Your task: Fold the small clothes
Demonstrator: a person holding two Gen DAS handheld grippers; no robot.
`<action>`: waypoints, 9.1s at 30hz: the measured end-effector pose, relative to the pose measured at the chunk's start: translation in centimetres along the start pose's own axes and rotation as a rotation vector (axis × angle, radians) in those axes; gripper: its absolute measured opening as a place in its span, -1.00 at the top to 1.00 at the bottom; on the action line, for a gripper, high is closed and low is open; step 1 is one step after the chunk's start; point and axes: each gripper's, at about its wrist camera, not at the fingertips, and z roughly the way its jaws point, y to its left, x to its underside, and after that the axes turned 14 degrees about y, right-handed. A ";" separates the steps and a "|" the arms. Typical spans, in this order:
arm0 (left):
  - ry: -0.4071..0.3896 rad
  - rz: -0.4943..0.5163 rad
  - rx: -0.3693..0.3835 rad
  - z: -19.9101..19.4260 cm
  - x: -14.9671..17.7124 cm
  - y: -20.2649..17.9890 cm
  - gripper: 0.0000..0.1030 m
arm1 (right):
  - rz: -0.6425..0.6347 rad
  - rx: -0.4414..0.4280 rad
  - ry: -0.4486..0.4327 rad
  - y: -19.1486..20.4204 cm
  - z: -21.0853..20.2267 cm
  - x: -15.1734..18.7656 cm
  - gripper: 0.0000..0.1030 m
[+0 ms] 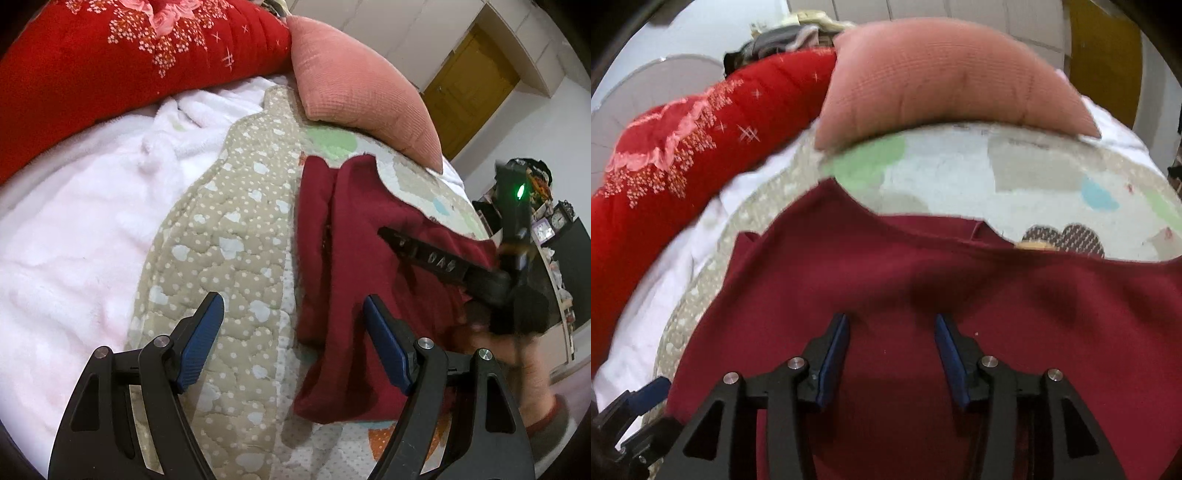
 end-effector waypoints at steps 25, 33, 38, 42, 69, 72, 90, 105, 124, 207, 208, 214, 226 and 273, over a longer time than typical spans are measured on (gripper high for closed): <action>0.028 -0.021 0.001 0.5 0.1 0.7 -0.52 | -0.219 0.066 0.167 10.6 3.7 -2.4 -0.75; 0.010 0.000 0.060 0.5 -0.2 0.2 -0.52 | -0.208 0.012 0.100 8.6 0.7 -1.7 0.50; 0.019 0.075 0.099 1.0 -0.2 -1.5 -0.52 | -0.094 -0.174 0.070 5.5 -1.5 -1.5 0.60; 0.019 0.077 0.118 1.7 -0.6 -1.7 -0.52 | -0.061 -0.240 0.069 4.7 -1.9 -1.1 0.61; -0.023 0.301 0.201 -1.3 1.0 -11.0 0.34 | -0.066 -0.247 -0.060 0.5 -8.1 0.1 0.68; -0.007 0.388 0.214 -1.7 1.6 -15.9 0.34 | -0.074 -0.213 -0.101 -2.6 -11.5 1.7 0.69; 0.189 0.603 0.159 4.3 6.8 -29.2 0.30 | 0.213 -0.070 -0.067 -21.8 -10.2 11.3 0.70; 0.122 0.427 -0.011 3.3 6.2 -20.4 -0.28 | -0.025 -0.045 -0.065 -13.0 -13.9 15.6 0.35; 0.167 0.451 -0.027 4.4 7.9 -20.1 -0.28 | 0.249 -0.105 -0.088 -18.5 -12.7 17.7 0.55; -0.014 0.377 -0.121 -1.2 12.6 -19.4 -0.07 | 0.180 -0.034 -0.211 -10.3 -18.5 24.6 0.03; -0.014 0.372 -0.119 -1.2 12.5 -19.4 -0.07 | 0.182 -0.031 -0.213 -10.2 -18.5 24.7 0.03; -0.023 0.359 -0.121 -1.4 12.7 -19.7 -0.25 | 0.186 -0.027 -0.211 -10.0 -18.3 25.0 0.02; -0.046 0.323 -0.116 -2.5 12.7 -20.0 -0.38 | 0.199 -0.022 -0.255 -10.2 -19.5 26.3 -0.24; 0.125 0.282 0.048 -2.9 13.6 -13.0 -0.44 | 0.165 -0.128 -0.185 -9.9 -16.5 24.2 -0.05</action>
